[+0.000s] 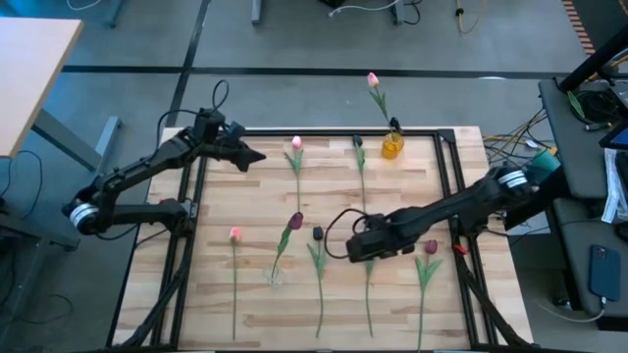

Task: Sort flowers into vase by color
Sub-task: Put the bottom center pink tulip flower into the yellow crystal vase

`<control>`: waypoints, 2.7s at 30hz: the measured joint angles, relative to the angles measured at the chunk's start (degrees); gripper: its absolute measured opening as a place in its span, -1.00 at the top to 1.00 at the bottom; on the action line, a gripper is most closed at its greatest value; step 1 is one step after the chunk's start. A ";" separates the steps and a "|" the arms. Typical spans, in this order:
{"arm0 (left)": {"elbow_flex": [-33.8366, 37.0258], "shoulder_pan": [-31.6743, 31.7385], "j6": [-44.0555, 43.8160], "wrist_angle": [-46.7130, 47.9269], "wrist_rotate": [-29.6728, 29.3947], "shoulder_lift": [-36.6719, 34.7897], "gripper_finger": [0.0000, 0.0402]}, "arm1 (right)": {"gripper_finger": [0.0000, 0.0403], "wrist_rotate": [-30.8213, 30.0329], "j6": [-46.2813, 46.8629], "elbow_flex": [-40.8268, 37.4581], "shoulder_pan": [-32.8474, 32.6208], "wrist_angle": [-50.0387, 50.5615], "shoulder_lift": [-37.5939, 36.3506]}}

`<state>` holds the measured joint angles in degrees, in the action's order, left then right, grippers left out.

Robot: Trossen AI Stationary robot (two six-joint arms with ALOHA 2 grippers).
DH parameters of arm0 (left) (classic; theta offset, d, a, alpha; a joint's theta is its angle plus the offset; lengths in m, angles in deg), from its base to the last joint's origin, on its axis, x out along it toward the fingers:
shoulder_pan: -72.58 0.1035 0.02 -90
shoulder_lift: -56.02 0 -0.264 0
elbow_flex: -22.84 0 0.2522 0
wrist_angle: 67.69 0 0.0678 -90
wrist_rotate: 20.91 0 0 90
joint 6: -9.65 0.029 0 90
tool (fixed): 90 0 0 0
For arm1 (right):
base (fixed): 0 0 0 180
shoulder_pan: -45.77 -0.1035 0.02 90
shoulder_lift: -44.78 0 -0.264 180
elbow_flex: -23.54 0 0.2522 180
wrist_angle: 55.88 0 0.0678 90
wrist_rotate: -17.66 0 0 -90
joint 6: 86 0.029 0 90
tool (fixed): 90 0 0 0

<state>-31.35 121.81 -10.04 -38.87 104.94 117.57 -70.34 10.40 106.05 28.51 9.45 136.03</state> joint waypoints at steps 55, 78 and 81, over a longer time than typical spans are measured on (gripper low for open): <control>-0.04 3.60 -0.32 -2.61 -0.78 0.09 1.00 | 0.87 -8.58 -10.15 0.09 5.47 -6.85 -7.00; 0.07 3.77 2.52 -0.83 2.32 0.09 1.00 | 0.26 1.29 7.97 2.05 1.66 -8.93 15.77; 0.09 3.77 2.72 -0.83 2.32 0.09 1.00 | 0.44 1.15 7.38 2.10 1.79 -8.87 16.34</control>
<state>-31.26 125.58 -7.32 -39.71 107.26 117.66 -69.18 17.78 108.15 30.30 0.58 152.37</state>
